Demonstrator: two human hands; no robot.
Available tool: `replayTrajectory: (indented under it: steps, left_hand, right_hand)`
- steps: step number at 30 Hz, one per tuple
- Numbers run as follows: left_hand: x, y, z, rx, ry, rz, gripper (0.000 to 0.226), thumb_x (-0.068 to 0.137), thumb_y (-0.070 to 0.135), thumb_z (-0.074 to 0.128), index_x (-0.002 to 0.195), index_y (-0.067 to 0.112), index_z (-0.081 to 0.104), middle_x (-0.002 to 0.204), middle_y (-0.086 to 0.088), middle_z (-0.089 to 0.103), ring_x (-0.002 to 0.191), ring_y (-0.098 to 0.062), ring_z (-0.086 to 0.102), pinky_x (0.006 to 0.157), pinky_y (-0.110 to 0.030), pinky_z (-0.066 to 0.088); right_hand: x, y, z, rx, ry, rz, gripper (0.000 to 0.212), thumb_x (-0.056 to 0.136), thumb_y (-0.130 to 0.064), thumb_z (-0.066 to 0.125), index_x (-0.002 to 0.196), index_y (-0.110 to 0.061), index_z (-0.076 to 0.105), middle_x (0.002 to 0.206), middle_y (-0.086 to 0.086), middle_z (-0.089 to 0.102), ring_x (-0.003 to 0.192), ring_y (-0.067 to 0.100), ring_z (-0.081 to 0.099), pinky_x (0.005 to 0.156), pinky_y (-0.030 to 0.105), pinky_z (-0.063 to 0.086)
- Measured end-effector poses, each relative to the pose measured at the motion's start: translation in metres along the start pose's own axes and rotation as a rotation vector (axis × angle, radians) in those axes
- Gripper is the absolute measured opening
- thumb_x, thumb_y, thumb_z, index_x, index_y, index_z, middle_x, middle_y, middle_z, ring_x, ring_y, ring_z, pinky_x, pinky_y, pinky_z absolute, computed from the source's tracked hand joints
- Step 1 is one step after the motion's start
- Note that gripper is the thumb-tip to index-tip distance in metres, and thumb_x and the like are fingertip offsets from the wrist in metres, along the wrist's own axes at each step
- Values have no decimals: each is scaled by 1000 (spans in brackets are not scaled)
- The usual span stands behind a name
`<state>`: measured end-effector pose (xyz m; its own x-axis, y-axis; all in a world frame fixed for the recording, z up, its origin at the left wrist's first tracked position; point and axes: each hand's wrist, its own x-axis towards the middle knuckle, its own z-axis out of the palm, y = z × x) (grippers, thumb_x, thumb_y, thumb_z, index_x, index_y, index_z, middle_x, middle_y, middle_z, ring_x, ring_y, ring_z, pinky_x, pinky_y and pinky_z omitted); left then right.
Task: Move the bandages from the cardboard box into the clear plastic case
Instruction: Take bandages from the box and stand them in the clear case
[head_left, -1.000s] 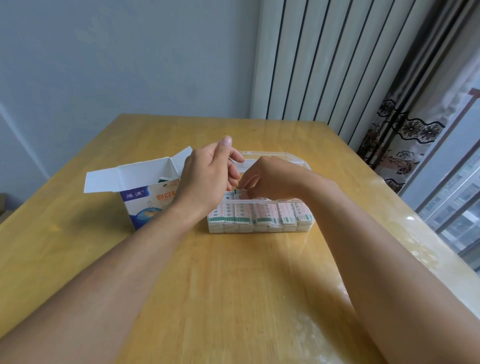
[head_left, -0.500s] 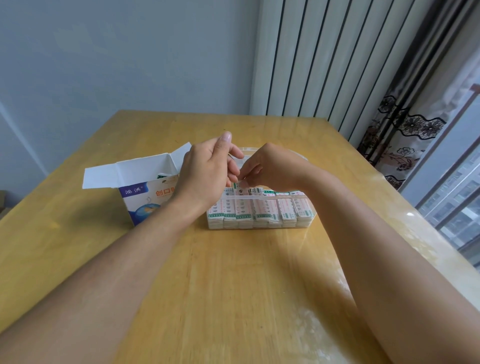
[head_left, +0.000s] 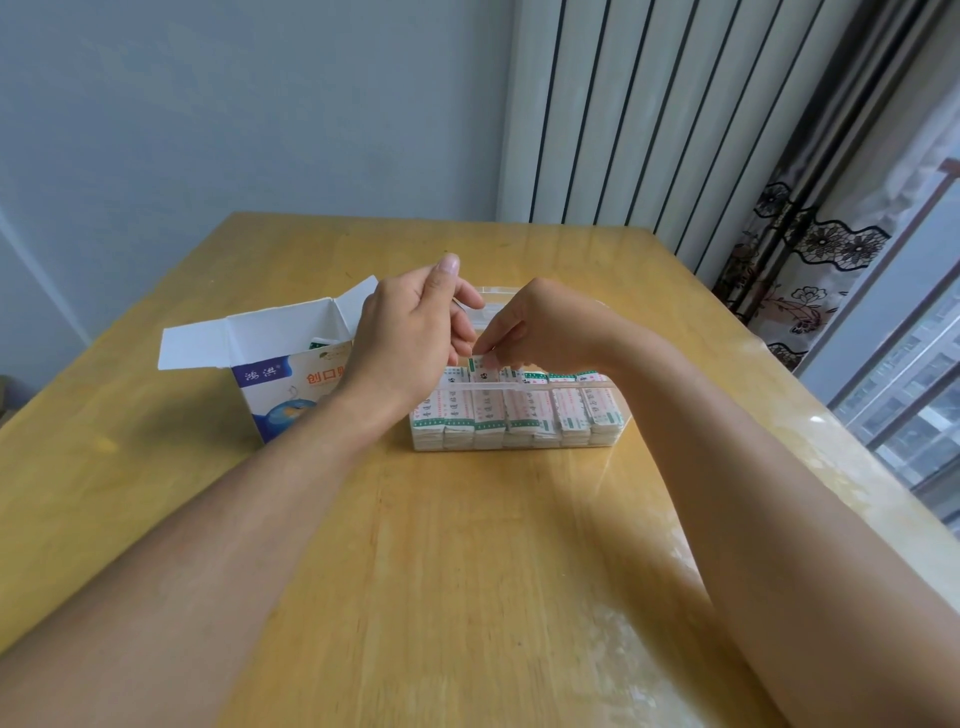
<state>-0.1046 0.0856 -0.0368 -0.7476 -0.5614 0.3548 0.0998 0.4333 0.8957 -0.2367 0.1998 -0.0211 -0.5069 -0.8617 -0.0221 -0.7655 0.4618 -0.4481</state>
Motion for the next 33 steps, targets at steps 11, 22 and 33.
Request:
replayTrajectory:
  steps: [11,22,33]
  left_hand:
    - [0,0,0,-1,-1,2,48,110,37,36,84,14,68,61,-1,65,56,-14,64,55,-23,50]
    - [0,0,0,16,1,1,48,110,38,35,85,14,69,62,-2,66,56,-14,65,57,-25,52]
    - [-1,1,-1,22,-3,2,48,110,38,35,85,14,69,62,0,65,58,-14,65,60,-29,53]
  right_hand:
    - [1,-3,3,-92,75,52,15,83,-23,82,96,-31,82,79,-16,74,68,2,63,46,4,35]
    - [1,-8,7,-101,98,97,16,82,-23,83,96,-30,81,72,-18,68,62,1,59,50,6,36]
    - [-1,-10,3,-169,78,152,21,85,-20,79,104,-30,79,98,-8,76,91,12,69,86,36,58]
